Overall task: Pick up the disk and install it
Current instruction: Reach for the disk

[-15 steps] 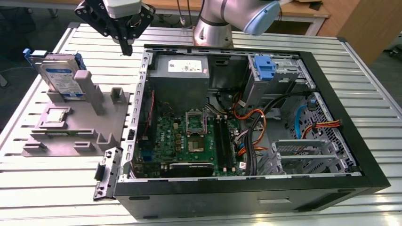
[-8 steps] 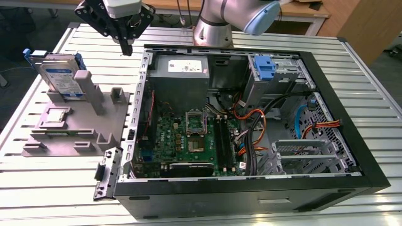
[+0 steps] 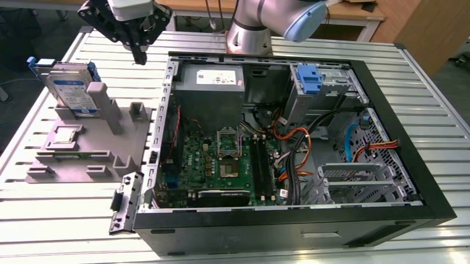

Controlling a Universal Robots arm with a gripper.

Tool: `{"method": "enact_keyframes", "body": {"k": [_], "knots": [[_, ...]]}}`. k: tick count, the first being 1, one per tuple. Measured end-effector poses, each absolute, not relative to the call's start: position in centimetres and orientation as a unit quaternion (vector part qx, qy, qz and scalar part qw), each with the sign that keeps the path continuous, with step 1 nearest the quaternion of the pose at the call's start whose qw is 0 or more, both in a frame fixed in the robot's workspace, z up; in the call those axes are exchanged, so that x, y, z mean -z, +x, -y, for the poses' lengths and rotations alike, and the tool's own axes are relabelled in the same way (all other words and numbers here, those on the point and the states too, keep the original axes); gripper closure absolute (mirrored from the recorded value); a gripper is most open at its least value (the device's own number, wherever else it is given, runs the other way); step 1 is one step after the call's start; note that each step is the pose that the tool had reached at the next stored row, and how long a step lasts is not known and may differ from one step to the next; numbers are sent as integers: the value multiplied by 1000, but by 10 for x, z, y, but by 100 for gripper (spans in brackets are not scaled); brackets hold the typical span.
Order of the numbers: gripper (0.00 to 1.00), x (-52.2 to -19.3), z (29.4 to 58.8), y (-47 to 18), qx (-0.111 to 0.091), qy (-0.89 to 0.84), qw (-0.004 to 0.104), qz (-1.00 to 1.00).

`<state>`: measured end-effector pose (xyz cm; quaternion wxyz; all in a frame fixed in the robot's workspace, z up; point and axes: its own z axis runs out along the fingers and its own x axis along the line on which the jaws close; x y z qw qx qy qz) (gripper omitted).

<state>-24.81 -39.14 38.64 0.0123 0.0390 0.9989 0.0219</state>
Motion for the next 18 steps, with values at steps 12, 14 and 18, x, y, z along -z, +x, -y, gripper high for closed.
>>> {"method": "enact_keyframes", "body": {"k": [12,14,18], "knots": [[90,-383,386,-285,-22,39,12,-999],[90,-383,385,-291,-22,39,12,-999],[90,-382,384,-302,-22,40,12,-999]]}}
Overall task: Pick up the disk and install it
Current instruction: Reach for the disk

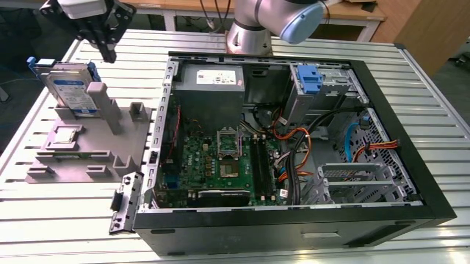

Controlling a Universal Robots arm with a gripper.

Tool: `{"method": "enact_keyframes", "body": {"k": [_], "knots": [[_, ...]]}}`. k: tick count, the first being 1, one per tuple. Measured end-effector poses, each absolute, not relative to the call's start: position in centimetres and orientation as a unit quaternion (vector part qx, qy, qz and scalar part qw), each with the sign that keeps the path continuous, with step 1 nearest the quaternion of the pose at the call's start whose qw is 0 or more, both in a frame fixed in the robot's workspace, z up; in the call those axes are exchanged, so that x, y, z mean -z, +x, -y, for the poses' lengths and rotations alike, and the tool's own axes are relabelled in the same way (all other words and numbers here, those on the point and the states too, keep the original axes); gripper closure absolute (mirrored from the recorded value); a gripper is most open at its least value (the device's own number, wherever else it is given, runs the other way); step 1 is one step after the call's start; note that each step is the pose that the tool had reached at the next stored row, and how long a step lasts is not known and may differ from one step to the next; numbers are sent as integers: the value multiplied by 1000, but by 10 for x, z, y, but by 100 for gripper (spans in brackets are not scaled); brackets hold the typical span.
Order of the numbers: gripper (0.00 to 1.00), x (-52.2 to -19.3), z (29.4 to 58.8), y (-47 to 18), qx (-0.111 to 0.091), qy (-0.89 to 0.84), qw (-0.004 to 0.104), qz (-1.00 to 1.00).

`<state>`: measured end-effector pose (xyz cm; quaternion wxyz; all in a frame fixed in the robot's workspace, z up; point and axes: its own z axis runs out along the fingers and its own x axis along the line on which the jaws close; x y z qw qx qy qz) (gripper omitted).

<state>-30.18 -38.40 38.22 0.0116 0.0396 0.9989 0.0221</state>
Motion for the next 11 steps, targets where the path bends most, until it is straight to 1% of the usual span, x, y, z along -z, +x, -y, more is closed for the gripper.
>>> {"method": "enact_keyframes", "body": {"k": [11], "knots": [[90,-381,382,-330,-23,40,11,-999]]}}
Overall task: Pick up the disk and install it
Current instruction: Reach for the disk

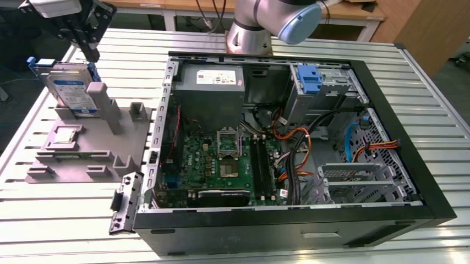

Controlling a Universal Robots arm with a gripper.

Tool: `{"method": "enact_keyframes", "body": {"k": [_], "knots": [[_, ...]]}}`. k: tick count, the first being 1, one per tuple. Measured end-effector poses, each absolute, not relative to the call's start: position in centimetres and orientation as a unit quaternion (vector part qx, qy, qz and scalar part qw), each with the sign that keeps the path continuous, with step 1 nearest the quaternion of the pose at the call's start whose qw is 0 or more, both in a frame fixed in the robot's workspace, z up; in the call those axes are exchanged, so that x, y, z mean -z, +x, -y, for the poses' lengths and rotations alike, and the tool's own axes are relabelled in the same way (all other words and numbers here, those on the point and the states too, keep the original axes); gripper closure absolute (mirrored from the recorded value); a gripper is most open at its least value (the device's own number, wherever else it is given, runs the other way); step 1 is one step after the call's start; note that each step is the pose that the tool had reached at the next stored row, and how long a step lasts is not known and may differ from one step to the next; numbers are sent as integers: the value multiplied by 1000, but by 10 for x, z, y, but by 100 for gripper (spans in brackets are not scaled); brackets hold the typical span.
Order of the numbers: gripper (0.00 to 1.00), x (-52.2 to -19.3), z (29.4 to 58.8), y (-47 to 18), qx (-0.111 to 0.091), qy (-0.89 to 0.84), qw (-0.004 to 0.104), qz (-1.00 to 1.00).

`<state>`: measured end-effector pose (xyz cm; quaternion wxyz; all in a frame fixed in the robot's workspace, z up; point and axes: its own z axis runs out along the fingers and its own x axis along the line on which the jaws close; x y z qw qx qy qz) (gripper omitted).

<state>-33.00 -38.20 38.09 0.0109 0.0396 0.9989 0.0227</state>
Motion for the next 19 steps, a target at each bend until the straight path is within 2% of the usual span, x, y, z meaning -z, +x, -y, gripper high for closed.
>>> {"method": "enact_keyframes", "body": {"k": [19], "knots": [[90,-380,377,-358,-24,40,11,-999]]}}
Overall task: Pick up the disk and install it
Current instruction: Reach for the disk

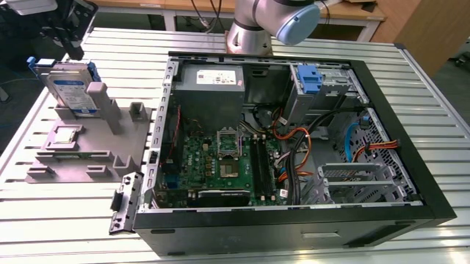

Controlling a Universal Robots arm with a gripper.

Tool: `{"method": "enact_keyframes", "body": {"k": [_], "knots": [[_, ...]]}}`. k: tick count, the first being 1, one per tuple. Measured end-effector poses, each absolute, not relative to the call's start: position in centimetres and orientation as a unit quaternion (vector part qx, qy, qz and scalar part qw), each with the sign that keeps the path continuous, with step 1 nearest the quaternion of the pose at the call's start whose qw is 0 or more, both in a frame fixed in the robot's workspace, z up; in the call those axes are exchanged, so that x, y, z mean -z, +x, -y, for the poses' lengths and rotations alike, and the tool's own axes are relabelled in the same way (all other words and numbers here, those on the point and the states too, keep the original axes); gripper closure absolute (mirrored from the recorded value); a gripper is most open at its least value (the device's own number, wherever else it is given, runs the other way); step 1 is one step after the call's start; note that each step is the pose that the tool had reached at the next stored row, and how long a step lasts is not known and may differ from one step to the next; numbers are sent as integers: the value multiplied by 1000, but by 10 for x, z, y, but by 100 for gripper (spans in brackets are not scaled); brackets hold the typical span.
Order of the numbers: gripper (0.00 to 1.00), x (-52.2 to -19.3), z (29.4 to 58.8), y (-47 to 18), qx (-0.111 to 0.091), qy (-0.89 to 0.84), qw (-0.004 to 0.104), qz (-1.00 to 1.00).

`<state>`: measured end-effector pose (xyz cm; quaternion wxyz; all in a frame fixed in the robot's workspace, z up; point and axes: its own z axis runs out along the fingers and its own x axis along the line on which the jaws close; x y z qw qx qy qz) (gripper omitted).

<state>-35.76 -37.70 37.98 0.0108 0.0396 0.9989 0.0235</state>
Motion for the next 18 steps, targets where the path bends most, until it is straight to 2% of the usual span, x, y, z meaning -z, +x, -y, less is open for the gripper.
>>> {"method": "enact_keyframes", "body": {"k": [18], "knots": [[90,-376,367,-384,-24,39,11,-999]]}}
